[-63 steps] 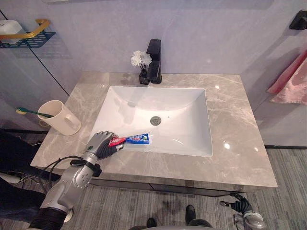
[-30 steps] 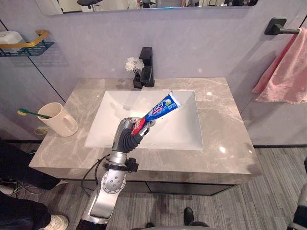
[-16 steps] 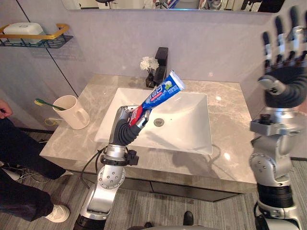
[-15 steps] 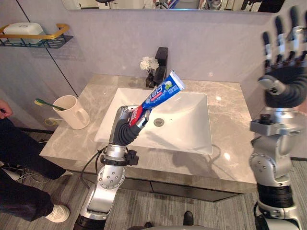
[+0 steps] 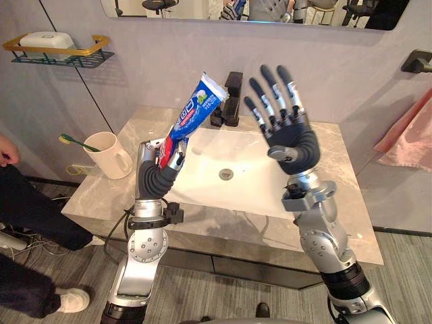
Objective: Organize washtable
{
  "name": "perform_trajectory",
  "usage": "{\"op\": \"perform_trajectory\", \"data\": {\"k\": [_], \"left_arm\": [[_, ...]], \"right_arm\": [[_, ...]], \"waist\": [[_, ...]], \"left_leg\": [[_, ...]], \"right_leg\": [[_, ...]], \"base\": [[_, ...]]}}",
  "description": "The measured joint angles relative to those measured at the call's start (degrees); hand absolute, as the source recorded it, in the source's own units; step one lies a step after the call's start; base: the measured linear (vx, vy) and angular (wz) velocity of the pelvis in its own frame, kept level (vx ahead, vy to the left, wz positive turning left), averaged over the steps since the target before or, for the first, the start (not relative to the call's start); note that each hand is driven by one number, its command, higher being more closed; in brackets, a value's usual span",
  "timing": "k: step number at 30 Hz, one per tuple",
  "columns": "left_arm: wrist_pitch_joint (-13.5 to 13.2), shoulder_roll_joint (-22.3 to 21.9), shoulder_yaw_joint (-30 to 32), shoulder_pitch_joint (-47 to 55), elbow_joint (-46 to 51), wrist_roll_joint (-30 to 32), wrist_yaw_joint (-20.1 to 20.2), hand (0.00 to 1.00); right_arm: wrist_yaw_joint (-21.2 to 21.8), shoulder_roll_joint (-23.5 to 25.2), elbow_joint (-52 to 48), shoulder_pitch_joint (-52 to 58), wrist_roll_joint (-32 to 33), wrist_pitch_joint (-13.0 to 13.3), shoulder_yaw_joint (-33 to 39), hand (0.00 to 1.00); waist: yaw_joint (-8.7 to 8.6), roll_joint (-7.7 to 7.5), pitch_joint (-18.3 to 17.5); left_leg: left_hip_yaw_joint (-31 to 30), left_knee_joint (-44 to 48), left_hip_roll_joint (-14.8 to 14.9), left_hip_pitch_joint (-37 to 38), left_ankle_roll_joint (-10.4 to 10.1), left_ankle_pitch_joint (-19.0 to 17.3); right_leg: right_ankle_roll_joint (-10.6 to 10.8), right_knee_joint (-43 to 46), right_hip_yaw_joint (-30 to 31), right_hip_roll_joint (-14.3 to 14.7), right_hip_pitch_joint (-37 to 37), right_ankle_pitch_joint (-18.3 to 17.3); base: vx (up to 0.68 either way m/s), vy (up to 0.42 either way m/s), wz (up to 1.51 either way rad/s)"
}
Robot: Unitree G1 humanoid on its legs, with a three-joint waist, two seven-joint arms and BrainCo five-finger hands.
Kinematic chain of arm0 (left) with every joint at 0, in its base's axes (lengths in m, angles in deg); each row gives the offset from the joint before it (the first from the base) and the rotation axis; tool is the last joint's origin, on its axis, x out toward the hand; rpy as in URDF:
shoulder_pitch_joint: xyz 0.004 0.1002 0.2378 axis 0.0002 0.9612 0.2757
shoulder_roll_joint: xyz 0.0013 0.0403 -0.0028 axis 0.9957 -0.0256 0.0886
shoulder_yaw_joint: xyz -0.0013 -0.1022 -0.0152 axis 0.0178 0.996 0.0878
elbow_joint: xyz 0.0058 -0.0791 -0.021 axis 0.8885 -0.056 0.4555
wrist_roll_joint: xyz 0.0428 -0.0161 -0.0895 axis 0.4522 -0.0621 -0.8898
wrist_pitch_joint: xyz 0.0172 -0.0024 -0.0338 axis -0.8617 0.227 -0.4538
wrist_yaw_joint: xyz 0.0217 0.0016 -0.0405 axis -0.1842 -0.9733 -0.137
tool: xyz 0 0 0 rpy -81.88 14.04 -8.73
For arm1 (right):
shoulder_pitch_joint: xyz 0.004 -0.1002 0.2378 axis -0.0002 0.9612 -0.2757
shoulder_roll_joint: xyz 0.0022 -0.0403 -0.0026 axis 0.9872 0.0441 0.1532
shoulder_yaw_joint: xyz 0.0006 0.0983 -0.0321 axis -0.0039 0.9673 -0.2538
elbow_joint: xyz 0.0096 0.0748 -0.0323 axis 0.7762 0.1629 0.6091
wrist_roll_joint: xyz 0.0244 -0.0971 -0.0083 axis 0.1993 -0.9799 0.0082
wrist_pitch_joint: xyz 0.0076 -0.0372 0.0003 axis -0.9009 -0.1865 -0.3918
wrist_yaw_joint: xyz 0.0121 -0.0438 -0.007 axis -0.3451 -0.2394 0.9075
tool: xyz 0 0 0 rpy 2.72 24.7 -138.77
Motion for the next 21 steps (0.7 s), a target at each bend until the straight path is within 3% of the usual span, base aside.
{"op": "perform_trajectory", "data": {"k": [11,12,21], "left_arm": [[0.6,-0.6,-6.2,0.0,-0.6,0.0,0.3,1.0],[0.6,-0.7,-6.4,0.0,-0.8,0.0,0.4,1.0],[0.5,-1.4,-10.6,0.1,-3.5,-1.1,2.4,1.0]], "right_arm": [[-0.7,3.0,4.7,-4.0,1.1,-1.2,-3.7,0.0],[-0.8,3.1,4.7,-4.1,1.1,-1.2,-3.8,1.0],[-2.8,4.6,8.7,-8.1,1.1,-1.2,-4.3,1.0]], "waist": [[0.97,-0.4,-1.0],[1.0,-0.43,-1.0],[1.19,-0.64,-1.2]], "left_leg": [[-1.5,-2.1,-0.1,0.1,-0.3,1.8],[-1.6,-2.1,-0.1,0.1,-0.3,1.9],[-2.3,-2.3,0.1,0.2,-0.5,2.2]], "right_leg": [[-0.1,0.0,-1.7,-0.1,0.0,-0.1],[-0.1,-0.1,-1.8,-0.1,0.0,-0.1],[-0.2,-0.2,-2.4,-0.1,0.2,-0.2]], "base": [[-0.02,-0.013,0.08],[-0.04,-0.014,0.08],[-0.01,-0.003,0.02]]}}
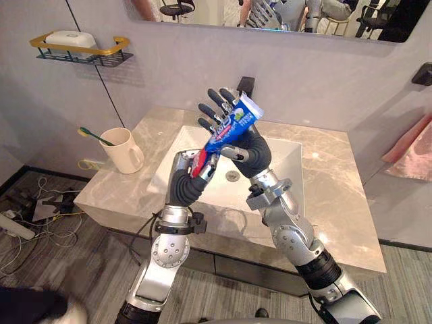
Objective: Organize washtable
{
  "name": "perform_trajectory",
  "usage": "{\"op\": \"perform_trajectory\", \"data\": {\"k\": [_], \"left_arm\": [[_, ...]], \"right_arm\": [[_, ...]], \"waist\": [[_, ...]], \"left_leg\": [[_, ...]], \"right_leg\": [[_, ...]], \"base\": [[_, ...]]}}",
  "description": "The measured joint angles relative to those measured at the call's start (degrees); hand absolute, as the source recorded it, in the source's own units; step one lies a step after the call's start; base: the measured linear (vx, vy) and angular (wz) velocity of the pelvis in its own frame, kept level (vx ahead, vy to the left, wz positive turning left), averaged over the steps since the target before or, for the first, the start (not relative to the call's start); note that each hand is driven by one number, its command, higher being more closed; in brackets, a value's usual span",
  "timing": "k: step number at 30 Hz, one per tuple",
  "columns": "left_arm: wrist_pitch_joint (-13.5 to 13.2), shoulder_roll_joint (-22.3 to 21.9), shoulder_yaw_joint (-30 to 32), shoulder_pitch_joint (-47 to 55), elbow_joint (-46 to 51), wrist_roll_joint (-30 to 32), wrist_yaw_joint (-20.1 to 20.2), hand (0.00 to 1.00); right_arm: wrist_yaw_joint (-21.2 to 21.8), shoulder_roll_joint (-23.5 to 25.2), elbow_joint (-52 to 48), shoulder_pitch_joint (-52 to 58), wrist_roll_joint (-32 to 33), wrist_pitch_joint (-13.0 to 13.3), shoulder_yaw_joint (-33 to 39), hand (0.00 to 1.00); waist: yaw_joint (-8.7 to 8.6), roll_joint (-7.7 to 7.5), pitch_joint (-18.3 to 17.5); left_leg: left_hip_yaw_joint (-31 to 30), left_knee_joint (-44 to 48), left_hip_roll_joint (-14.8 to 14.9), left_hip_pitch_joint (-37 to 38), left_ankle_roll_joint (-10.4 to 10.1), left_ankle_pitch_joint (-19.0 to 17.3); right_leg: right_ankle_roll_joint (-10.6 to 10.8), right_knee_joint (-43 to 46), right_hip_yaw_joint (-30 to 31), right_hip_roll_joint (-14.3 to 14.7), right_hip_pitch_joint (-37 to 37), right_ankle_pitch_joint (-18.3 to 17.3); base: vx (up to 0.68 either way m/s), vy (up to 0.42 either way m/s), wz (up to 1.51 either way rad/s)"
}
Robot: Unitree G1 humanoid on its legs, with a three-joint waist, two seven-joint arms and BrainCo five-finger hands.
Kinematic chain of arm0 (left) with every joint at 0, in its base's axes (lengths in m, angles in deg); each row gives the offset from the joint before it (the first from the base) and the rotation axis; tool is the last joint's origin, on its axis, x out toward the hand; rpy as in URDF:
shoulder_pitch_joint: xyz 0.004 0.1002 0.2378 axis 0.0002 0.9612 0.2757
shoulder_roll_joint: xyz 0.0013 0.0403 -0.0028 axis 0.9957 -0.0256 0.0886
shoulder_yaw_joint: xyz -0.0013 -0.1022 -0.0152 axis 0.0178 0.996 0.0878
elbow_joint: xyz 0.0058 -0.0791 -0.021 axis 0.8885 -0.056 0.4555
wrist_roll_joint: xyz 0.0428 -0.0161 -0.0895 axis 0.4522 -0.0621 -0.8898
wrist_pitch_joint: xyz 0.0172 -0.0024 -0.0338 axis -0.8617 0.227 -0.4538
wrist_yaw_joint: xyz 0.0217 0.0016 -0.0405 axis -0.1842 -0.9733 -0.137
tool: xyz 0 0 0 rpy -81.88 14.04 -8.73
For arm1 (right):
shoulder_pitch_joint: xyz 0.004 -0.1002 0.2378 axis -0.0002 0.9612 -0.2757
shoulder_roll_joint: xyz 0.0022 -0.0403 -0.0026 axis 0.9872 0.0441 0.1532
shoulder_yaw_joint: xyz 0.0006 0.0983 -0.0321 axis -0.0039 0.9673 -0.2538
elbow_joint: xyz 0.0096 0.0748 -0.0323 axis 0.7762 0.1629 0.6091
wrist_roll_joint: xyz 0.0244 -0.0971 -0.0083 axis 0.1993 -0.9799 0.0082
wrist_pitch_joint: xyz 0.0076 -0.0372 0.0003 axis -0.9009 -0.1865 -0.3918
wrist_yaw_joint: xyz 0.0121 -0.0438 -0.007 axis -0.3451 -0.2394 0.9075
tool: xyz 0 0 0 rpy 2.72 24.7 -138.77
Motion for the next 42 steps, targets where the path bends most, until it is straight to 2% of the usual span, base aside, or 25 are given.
{"op": "perform_trajectory", "data": {"k": [7,16,17,30,33,35,38,42], "left_arm": [[0.0,-0.8,-1.7,0.1,-1.8,-1.2,0.1,1.0],[-0.1,-0.6,-1.3,0.7,-2.7,-1.1,0.0,1.0],[-0.1,-0.5,-1.2,0.7,-2.7,-1.1,0.0,0.0],[-1.3,0.8,3.8,2.7,1.0,-0.4,-0.1,0.0],[-1.4,0.9,7.4,3.1,3.4,0.8,-0.4,0.0],[-1.4,0.9,12.6,4.1,5.9,0.8,-1.8,0.0],[-1.4,1.1,16.6,5.3,7.9,0.7,-2.6,0.0],[-1.7,1.1,20.1,6.9,9.9,0.6,-2.7,0.0]], "right_arm": [[-0.1,0.4,0.9,-0.2,0.1,0.0,-0.1,1.0],[0.1,1.1,2.4,-0.5,0.0,-0.6,-0.2,1.0],[0.1,1.2,2.4,-0.4,-0.1,-0.6,-0.2,1.0],[1.5,2.4,2.5,-0.1,-1.3,-1.0,2.1,1.0],[1.5,2.4,2.5,0.6,-1.4,-1.0,4.0,1.0],[1.5,2.1,2.4,1.1,-2.5,-1.0,5.8,1.0],[1.4,2.1,2.4,2.2,-2.9,-0.9,8.4,1.0],[1.4,1.9,2.0,2.6,-3.4,-0.9,9.0,1.0]], "waist": [[1.09,-0.05,-0.1],[1.11,-0.54,-0.4],[1.11,-0.56,-0.4],[1.02,-0.53,-0.4],[1.07,-0.51,-0.4],[1.08,-0.48,-0.4],[1.12,-0.44,-0.4],[1.11,-0.32,-0.4]], "left_leg": [[-0.6,-1.3,0.1,0.4,-0.1,0.8],[-0.7,-1.9,0.1,0.9,-0.2,1.3],[-0.7,-1.9,0.1,1.0,-0.2,1.3],[-0.8,-1.9,0.1,1.7,-0.2,1.3],[-0.9,-2.0,0.2,1.9,-0.2,1.3],[-0.9,-2.0,0.2,1.9,-0.2,1.3],[-1.0,-2.1,0.2,1.9,-0.2,1.3],[-1.1,-2.4,0.2,1.9,-0.2,1.3]], "right_leg": [[-0.1,0.0,-0.5,0.0,0.1,-0.1],[-0.3,0.0,-0.9,0.0,0.5,-0.2],[-0.3,0.0,-0.9,0.0,0.5,-0.2],[-0.4,0.2,-1.2,-0.1,1.3,-0.3],[-0.4,0.2,-1.3,-0.1,1.6,-0.4],[-0.4,0.2,-1.4,-0.1,1.6,-0.5],[-0.5,0.2,-1.5,-0.2,1.6,-0.5],[-0.4,0.2,-1.6,-0.2,1.6,-0.6]], "base": [[-0.01,-0.006,0.04],[-0.02,-0.004,0.02],[0.0,0.0,0.0],[0.0,0.0,0.0],[-0.02,-0.002,0.03],[0.0,0.0,0.0],[0.0,0.0,0.0],[0.0,0.0,0.0]]}}
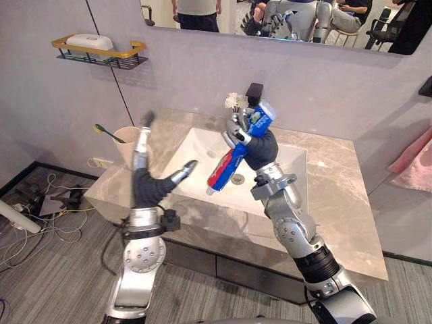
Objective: Organize washtable
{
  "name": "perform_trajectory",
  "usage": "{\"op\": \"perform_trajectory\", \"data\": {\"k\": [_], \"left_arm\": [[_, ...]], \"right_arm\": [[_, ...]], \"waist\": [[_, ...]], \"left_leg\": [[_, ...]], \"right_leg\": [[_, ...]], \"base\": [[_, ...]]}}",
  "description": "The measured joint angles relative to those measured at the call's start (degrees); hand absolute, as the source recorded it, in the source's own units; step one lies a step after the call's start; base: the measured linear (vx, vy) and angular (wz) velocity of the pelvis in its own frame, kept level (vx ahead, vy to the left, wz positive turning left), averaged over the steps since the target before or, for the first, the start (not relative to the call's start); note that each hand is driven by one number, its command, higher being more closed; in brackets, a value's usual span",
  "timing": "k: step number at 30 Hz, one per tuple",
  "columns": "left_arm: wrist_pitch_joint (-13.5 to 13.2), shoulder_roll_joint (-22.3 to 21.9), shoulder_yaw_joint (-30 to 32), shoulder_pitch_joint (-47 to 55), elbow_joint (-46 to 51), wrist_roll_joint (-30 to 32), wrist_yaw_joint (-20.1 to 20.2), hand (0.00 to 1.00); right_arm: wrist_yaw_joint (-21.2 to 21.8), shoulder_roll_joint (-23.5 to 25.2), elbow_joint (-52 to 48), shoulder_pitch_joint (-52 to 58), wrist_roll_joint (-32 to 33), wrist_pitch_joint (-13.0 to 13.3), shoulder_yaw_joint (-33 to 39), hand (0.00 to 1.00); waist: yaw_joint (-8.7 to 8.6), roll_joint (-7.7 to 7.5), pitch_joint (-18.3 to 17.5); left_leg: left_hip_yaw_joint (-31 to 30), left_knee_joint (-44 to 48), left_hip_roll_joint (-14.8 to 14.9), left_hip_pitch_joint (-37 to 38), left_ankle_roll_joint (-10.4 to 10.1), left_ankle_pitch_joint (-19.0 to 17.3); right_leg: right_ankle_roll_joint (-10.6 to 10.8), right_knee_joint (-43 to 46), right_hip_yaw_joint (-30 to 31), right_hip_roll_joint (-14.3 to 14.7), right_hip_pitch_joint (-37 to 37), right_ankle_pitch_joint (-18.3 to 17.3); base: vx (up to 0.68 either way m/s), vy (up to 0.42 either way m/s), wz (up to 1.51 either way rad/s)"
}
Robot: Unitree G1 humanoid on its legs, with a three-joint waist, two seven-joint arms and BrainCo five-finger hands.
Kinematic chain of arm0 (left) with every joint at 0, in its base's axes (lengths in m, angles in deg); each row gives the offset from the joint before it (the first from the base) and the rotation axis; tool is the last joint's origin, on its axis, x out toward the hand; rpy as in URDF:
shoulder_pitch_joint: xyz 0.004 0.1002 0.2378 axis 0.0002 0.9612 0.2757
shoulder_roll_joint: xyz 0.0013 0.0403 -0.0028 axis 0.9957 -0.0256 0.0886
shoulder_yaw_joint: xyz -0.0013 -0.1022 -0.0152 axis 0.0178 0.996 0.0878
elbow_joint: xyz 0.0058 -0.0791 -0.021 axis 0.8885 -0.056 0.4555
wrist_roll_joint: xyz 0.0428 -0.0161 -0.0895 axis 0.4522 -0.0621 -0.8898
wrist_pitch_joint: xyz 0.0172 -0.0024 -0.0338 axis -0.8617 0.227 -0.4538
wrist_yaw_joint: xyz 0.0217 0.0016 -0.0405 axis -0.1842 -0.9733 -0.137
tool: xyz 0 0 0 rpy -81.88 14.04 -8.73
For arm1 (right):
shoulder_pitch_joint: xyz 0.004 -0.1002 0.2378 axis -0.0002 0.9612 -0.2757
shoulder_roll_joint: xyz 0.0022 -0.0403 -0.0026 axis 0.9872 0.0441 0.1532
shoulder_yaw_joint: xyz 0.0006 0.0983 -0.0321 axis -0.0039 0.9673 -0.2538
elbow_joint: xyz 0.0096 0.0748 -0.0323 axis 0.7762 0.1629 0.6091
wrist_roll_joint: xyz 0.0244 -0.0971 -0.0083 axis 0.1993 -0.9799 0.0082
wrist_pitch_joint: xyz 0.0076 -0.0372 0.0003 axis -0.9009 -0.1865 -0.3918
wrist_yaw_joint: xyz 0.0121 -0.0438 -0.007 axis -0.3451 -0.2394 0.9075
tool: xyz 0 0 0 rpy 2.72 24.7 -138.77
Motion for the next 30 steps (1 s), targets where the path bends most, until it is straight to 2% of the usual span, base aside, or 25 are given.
{"op": "perform_trajectory", "data": {"k": [5,9,11,14,17,20,24,30], "left_arm": [[-0.7,-0.7,8.1,1.9,0.6,-2.5,-1.6,0.0],[-1.4,-4.1,18.8,5.0,-0.5,-8.3,-3.6,0.0],[-1.9,-6.6,25.8,6.3,-5.1,-12.5,-4.8,0.0],[-2.2,-9.6,31.7,8.0,-13.5,-19.5,-4.9,0.0],[-2.1,-11.2,33.3,10.5,-23.3,-25.1,-4.4,0.0],[-1.7,-12.1,34.2,11.9,-34.8,-28.6,-2.0,0.0],[0.1,-12.5,33.8,12.3,-48.8,-29.7,1.8,0.0],[1.1,-13.6,29.6,12.2,-59.7,-29.6,5.0,0.0]], "right_arm": [[0.0,0.0,-0.2,0.2,-1.1,0.0,2.4,1.0],[-0.2,0.0,-3.0,3.5,-1.7,0.4,5.7,1.0],[-0.3,-0.1,-4.1,5.1,-1.7,0.6,7.3,1.0],[-0.6,-0.1,-4.2,5.5,-1.8,1.0,9.6,1.0],[-1.5,0.0,-4.2,5.6,-2.2,1.1,11.4,1.0],[-1.5,0.2,-4.2,5.6,-2.2,1.1,12.2,1.0],[-1.5,0.3,-4.2,5.6,-2.3,1.2,12.2,1.0],[-1.6,0.3,-4.1,5.6,-2.8,2.5,12.1,1.0]], "waist": [[0.1,0.39,0.0],[0.32,0.48,0.1],[0.87,0.75,0.0],[1.92,1.38,0.0],[3.15,1.88,-0.1],[3.25,1.89,-0.2],[3.19,1.88,-0.2],[3.18,1.76,-0.2]], "left_leg": [[-0.7,-0.2,0.0,0.0,0.0,0.0],[-1.2,-0.5,0.0,-0.1,0.0,0.0],[-1.4,-0.8,0.1,0.1,0.0,-0.1],[-1.6,-1.0,0.1,0.1,0.0,-0.1],[-1.8,-1.1,0.1,0.2,0.0,0.0],[-2.6,-1.0,0.0,0.3,0.0,0.0],[-2.9,-1.0,0.0,0.0,0.0,-0.1],[-4.1,-1.2,0.0,-0.5,-0.3,-0.2]], "right_leg": [[0.0,0.0,-0.2,0.0,0.1,-0.2],[0.2,0.0,-0.9,0.0,0.5,-0.6],[0.3,0.0,-1.4,0.0,0.7,-1.0],[0.3,0.0,-1.5,0.0,0.8,-1.1],[0.4,0.0,-1.7,0.0,0.8,-1.1],[0.4,0.0,-2.2,-0.1,0.9,-1.2],[0.5,0.0,-2.9,-0.3,1.0,-1.4],[0.5,0.0,-4.1,-0.3,1.1,-1.8]], "base": [[0.0,-0.002,0.03],[-0.01,-0.006,0.09],[0.0,-0.005,0.06],[0.0,-0.002,0.03],[0.0,0.0,0.02],[0.02,-0.004,0.13],[-0.02,-0.006,0.05],[-0.02,-0.008,0.1]]}}
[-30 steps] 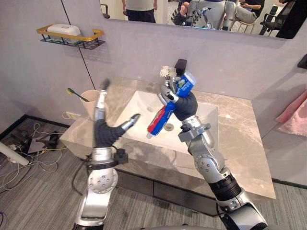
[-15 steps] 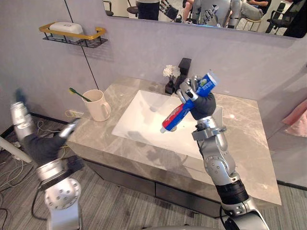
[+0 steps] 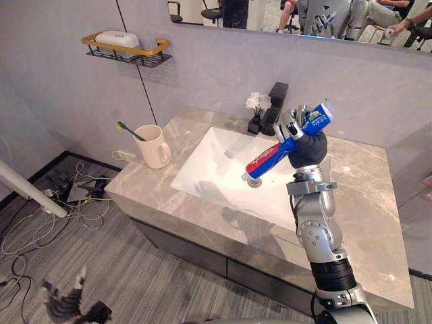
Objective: Organize washtable
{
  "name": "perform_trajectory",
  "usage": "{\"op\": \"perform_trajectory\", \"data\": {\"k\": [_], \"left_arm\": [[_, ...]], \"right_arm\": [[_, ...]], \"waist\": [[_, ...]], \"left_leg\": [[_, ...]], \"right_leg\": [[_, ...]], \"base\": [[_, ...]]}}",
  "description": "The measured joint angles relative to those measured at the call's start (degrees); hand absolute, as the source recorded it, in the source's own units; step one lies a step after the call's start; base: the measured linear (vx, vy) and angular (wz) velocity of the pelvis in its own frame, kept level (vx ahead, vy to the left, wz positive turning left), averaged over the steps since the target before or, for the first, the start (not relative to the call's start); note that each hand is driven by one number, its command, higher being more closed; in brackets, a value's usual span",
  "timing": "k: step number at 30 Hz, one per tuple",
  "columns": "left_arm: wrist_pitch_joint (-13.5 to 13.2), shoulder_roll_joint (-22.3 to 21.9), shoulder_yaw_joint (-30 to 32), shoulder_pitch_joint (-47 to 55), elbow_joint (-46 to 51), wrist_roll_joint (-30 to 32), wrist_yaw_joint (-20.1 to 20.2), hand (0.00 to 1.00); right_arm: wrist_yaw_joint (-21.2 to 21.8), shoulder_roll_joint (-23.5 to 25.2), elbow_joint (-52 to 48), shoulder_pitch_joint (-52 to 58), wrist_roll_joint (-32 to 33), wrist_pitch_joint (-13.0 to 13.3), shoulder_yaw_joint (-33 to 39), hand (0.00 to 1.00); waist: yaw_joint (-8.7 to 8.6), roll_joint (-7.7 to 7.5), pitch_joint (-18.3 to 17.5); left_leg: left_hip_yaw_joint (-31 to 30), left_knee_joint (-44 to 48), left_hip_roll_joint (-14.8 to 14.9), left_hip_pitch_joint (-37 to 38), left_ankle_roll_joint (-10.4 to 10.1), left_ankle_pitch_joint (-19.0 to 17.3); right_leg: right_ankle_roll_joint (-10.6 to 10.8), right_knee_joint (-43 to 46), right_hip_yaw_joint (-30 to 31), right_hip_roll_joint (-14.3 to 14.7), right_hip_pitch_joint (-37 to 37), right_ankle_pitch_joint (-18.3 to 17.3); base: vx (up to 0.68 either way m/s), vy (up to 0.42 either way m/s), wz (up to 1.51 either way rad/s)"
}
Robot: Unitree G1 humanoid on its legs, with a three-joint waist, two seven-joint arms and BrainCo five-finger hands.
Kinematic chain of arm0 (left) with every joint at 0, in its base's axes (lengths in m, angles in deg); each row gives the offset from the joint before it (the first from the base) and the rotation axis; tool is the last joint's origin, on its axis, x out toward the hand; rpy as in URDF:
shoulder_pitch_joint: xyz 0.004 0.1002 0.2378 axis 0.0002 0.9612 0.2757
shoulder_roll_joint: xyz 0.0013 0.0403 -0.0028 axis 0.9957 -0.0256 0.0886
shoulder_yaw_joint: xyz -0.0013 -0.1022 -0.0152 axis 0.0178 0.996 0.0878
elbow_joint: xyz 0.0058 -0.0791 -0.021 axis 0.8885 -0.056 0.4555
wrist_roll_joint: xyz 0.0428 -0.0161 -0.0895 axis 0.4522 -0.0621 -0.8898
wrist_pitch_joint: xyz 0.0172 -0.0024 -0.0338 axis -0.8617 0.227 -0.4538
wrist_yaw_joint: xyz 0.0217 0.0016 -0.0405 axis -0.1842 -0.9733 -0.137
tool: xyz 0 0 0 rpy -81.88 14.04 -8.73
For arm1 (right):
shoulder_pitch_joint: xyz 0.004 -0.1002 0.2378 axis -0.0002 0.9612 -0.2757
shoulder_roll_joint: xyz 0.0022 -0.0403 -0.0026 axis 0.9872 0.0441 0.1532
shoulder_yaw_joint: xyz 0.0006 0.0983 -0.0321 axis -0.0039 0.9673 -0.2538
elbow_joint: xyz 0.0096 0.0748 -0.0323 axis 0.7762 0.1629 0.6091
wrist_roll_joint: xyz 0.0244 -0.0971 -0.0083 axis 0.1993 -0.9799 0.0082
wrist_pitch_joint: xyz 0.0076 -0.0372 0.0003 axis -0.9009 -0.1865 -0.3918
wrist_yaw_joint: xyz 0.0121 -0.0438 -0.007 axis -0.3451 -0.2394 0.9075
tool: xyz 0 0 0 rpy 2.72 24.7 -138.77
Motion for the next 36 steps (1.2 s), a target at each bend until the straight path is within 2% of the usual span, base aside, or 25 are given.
{"op": "perform_trajectory", "data": {"k": [6,9,13,22,27,29,30,36], "left_arm": [[1.0,0.6,-7.5,-1.4,-8.4,1.3,2.8,0.0],[1.7,2.0,-12.8,-2.4,-11.9,3.4,4.4,0.0],[1.9,2.9,-15.8,-2.7,-15.0,4.1,5.5,0.0],[2.0,5.2,-18.3,-3.0,-18.3,4.5,6.8,0.0],[1.8,6.3,-20.1,-3.7,-18.9,4.4,8.0,0.0],[1.7,6.7,-21.0,-4.0,-19.0,4.4,8.3,0.0],[1.8,6.8,-21.4,-3.9,-19.0,4.4,8.4,0.0],[1.7,8.0,-23.3,-3.9,-19.1,4.4,9.1,0.0]], "right_arm": [[-0.4,-0.1,0.3,0.0,-1.9,0.6,-0.3,1.0],[-1.1,-0.1,0.9,0.0,-3.2,0.6,-0.4,1.0],[-1.3,-0.2,2.2,0.0,-4.8,0.6,-2.4,1.0],[-2.5,-0.4,2.8,-2.3,-7.8,0.6,-4.8,1.0],[-3.7,-0.3,6.7,-9.7,-9.7,1.0,-6.2,1.0],[-4.2,-0.3,7.4,-12.1,-10.3,1.0,-6.6,1.0],[-4.4,-0.2,7.7,-12.8,-10.4,1.0,-6.6,1.0],[-6.9,0.1,13.5,-20.6,-12.2,1.3,-6.7,1.0]], "waist": [[0.04,-0.36,0.1],[0.04,-1.2,0.5],[0.05,-1.71,0.8],[0.48,-2.04,1.3],[1.97,-2.36,2.2],[3.38,-2.71,2.4],[3.45,-2.82,2.5],[5.6,-3.59,3.3]], "left_leg": [[-1.6,1.1,-0.2,-0.9,0.2,0.2],[-2.1,1.9,-0.3,-1.6,0.2,0.1],[-2.3,2.3,-0.2,-1.8,0.1,0.1],[-2.5,2.6,0.2,-2.4,-0.1,-0.1],[-3.0,2.7,0.2,-2.7,-0.1,-0.1],[-3.6,2.8,0.1,-3.0,-0.1,0.0],[-3.8,2.9,0.0,-3.2,-0.1,0.0],[-7.5,4.3,-0.5,-5.1,-0.2,-0.1]], "right_leg": [[0.1,0.0,-1.2,-0.2,0.0,-0.1],[0.1,0.0,-1.7,-0.2,0.0,-0.1],[0.1,0.0,-1.6,-0.1,0.0,0.0],[0.0,0.0,-1.7,0.3,0.2,0.0],[0.0,0.0,-2.0,0.3,0.1,0.0],[-0.1,0.0,-2.4,0.3,0.1,-0.2],[0.0,0.0,-2.7,0.3,0.0,-0.2],[0.4,0.0,-5.5,0.1,0.1,-0.7]], "base": [[0.01,-0.003,0.12],[-0.03,-0.004,0.12],[-0.05,-0.005,0.0],[-0.03,-0.002,0.01],[0.0,0.003,0.04],[0.01,0.009,0.11],[0.03,0.006,0.29],[0.03,0.006,0.31]]}}
